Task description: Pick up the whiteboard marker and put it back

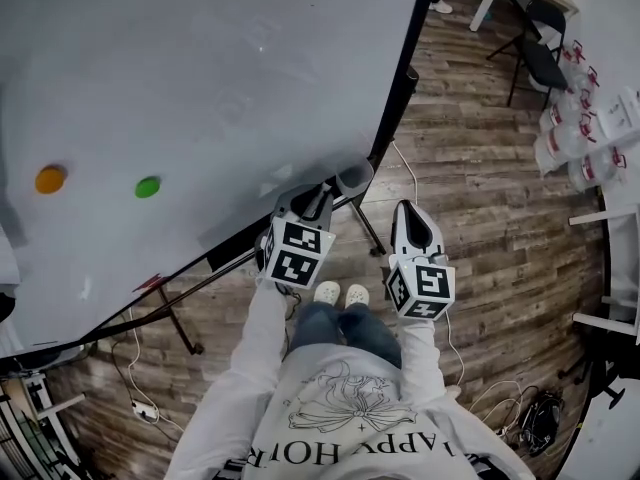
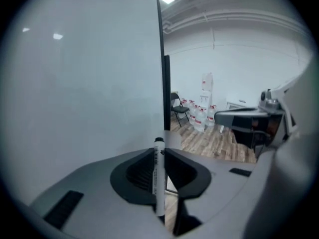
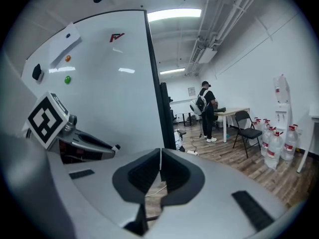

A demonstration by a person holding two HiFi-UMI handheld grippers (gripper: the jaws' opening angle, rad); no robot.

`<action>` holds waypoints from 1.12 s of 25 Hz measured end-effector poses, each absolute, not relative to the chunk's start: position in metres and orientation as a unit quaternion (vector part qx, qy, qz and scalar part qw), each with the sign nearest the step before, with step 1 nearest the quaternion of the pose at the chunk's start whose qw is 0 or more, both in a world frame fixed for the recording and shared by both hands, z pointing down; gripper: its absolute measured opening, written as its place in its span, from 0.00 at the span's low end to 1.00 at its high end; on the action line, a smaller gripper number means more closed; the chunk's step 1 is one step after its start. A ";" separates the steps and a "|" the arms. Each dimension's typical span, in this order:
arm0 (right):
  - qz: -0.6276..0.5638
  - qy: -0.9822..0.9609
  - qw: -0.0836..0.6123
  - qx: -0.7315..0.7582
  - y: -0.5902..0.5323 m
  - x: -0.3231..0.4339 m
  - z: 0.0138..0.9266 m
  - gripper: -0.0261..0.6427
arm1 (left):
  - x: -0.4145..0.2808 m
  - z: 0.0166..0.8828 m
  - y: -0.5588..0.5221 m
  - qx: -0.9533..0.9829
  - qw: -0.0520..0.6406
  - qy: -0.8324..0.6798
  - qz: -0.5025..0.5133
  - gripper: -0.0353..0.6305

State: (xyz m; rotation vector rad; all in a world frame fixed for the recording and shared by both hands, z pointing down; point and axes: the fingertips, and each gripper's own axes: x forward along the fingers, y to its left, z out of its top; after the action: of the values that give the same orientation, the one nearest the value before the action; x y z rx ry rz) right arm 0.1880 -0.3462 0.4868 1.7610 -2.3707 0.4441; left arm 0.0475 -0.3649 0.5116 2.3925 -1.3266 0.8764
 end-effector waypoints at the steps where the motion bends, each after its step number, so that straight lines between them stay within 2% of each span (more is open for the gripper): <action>1: 0.146 -0.793 0.076 0.587 -0.347 0.188 0.484 0.05 | 0.050 0.502 -0.367 0.829 0.130 -0.462 0.287 0.15; 17: 0.120 -0.791 0.051 0.598 -0.354 0.214 0.452 0.05 | 0.089 0.398 -0.408 0.846 0.047 -0.524 0.087 0.15; 28: 0.123 -0.786 0.051 0.603 -0.362 0.223 0.455 0.05 | 0.101 0.427 -0.419 0.846 0.015 -0.532 0.019 0.15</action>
State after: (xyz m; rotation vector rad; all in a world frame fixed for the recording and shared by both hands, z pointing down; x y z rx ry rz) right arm 0.2230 -0.3619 0.4549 1.8353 -2.3936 0.3753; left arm 0.1006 -0.4189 0.4266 2.6348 -1.6559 0.0594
